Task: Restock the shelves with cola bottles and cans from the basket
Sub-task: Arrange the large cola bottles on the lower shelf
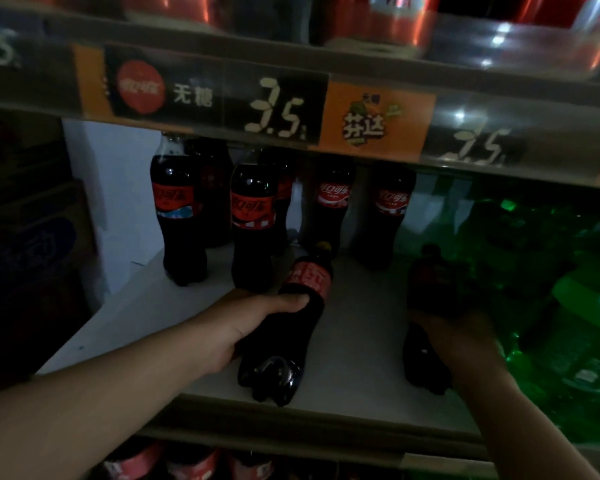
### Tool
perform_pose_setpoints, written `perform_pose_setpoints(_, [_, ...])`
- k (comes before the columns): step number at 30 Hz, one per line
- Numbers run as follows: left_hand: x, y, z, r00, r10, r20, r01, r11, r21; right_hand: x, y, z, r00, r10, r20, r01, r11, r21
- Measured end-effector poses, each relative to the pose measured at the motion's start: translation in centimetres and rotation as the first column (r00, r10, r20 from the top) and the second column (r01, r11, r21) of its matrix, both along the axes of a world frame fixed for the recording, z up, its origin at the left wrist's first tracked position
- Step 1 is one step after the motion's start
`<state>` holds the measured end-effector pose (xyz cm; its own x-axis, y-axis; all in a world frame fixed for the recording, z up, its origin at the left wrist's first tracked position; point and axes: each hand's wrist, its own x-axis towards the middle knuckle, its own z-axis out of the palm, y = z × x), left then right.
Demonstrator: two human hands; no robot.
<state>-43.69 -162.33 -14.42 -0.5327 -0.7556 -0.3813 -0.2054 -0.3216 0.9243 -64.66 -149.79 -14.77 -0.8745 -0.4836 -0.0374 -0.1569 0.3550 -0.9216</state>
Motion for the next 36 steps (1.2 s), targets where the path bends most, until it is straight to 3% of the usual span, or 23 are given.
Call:
perform_pose_setpoints(6, [0.5,1.1,0.0,0.993,0.02,-0.114,-0.022,1.0,-0.018,3.5,1.1,-0.6,0.997,0.066,0.036,-0.051,0.944,-0.325])
perform_pose_setpoints(10, [0.2,1.6,0.4,0.966,0.004,-0.257,-0.033,0.993,-0.109,4.1,2.2,-1.0,0.982,0.178,-0.067,-0.189,0.895,-0.404])
perform_pose_setpoints(14, [0.1,1.7,0.7,0.938,-0.058,-0.342,-0.025,0.972,-0.234,4.5,2.9,-1.2,0.957,0.198,-0.21,-0.271,0.867,-0.419])
perform_pose_setpoints(20, [0.7,2.3,0.0,0.948,-0.211,-0.239,0.068,0.865,-0.496,4.6,3.5,-2.0,0.923,0.181,-0.338,-0.326,0.836,-0.442])
perform_pose_setpoints(28, [0.1,2.4,-1.0,0.949,-0.241,-0.206,0.075,0.802,-0.592,3.7,2.0,-2.2,0.874,0.124,-0.469,-0.306,0.891,-0.335])
perform_pose_setpoints(31, [-0.5,1.9,-1.3,0.955,-0.215,-0.203,0.039,0.773,-0.634,3.7,1.2,-2.6,0.877,0.122,-0.465,-0.29,0.906,-0.309])
perform_pose_setpoints(36, [-1.9,2.2,-1.6,0.966,-0.156,-0.204,-0.016,0.756,-0.655,4.0,1.4,-2.5,0.943,0.064,-0.325,-0.196,0.898,-0.394])
